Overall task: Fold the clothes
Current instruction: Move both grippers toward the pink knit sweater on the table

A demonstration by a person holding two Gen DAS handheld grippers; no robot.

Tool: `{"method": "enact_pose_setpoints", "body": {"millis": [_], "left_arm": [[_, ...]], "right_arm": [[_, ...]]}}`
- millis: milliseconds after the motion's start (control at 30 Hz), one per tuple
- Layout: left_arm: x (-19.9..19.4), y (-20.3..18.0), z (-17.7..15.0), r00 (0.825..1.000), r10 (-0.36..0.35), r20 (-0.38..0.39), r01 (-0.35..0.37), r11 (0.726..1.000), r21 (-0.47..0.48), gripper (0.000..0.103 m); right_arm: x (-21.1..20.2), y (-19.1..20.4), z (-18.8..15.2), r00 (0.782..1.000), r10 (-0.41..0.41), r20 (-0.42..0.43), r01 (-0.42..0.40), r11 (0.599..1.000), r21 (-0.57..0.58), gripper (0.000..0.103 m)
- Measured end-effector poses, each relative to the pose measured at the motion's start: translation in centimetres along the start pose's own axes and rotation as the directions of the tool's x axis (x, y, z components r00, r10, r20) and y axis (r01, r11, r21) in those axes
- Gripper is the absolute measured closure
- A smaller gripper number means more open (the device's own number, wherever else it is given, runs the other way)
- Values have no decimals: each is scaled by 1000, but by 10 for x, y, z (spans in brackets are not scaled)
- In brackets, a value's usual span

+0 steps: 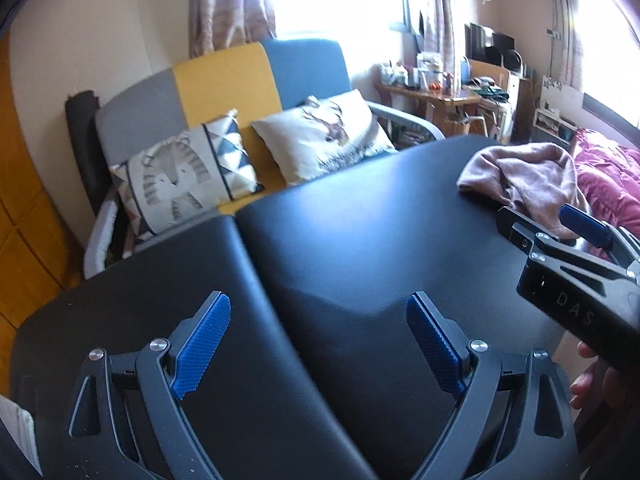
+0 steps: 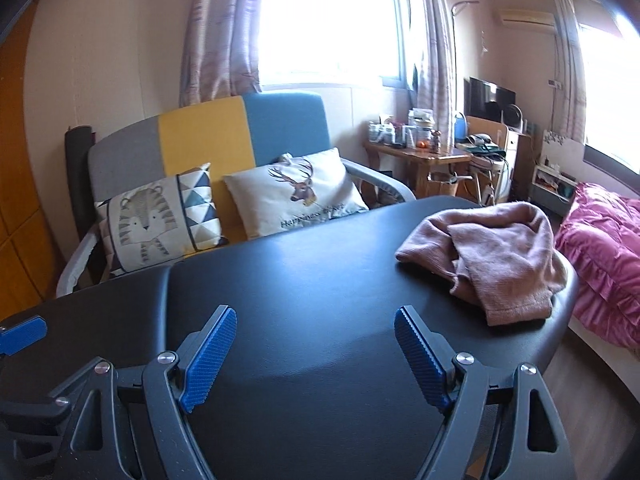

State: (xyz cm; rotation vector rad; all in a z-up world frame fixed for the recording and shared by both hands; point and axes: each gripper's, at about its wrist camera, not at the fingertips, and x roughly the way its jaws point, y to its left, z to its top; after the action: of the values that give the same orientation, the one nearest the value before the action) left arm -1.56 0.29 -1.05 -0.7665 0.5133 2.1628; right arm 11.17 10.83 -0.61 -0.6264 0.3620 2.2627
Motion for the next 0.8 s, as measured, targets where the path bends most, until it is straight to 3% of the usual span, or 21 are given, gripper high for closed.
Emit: {"method": "enact_pose_setpoints", "body": {"millis": [200,500,667,800], "left_arm": [[32,17,-1,997,-49,-53,50,999,11,11],[60,-11,-5,984,-98,-146,105,994,40,11],[70,-31,-7,985,-124,-124,135,988,79,11],[71,-48,-4,981,-145,-129,157,984,89,11]], "right_arm": [[8,-16,-15,999,-34,-18,34,999,22,20],[13,-55,-18,994,-107,-32,109,990,89,20],[1,-78,-21,985,-174,4,172,977,124,20],[5,-94,-23,985,-166,-42,170,975,144,20]]}}
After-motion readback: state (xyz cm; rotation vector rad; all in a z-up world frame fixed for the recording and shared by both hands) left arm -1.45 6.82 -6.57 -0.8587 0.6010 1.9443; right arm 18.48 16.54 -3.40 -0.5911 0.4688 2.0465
